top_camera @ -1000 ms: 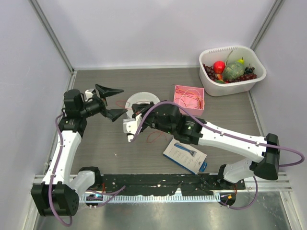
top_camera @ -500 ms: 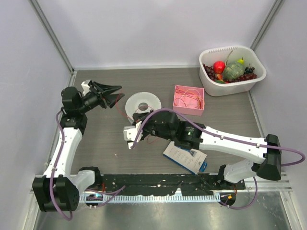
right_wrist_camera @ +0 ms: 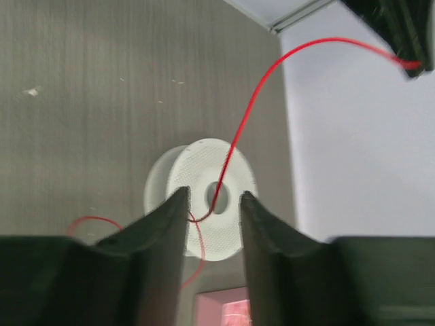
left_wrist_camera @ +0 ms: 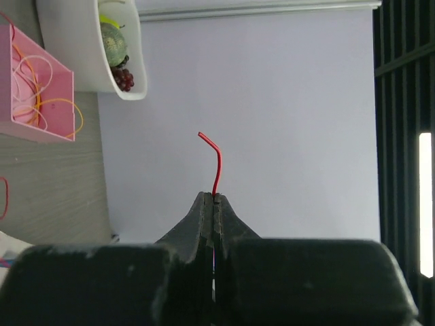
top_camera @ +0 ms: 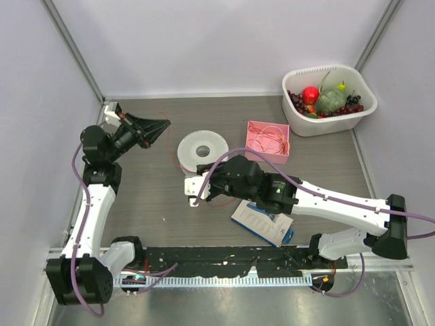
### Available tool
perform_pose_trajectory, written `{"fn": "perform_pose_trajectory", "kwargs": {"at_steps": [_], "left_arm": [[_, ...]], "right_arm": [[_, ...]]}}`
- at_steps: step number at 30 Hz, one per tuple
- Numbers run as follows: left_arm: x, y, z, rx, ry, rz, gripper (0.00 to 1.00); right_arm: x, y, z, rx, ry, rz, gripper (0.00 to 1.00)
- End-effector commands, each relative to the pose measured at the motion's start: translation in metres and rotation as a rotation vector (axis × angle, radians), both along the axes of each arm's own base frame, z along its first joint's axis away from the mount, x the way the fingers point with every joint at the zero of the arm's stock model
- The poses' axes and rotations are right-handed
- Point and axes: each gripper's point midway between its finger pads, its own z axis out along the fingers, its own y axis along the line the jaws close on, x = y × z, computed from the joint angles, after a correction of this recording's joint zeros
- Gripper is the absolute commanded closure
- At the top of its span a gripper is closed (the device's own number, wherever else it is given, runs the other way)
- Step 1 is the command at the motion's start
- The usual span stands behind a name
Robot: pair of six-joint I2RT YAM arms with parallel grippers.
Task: Wrap the cables
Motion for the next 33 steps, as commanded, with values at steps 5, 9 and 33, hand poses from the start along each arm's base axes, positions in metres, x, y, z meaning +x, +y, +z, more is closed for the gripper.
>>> {"fn": "perform_pose_trajectory", "kwargs": {"at_steps": [5,9,33], "left_arm": [[-0.025,0.002,0.034,0.191,-0.354,0.054,1.00],[-0.030,0.003,0.039,0.241,-0.430,0.069,1.00],[-0.064,0.001,0.076,0.258,-0.663,0.118,1.00]], "right_arm": [[-0.011,-0.003,0.030,0.199,0.265,-0.077,0.19],[-0.005,0.004,0.068,0.352,0.476,-0.073,0.18],[0.023,0.078,0.134,0.689,0.979,0.124,0.46]]}}
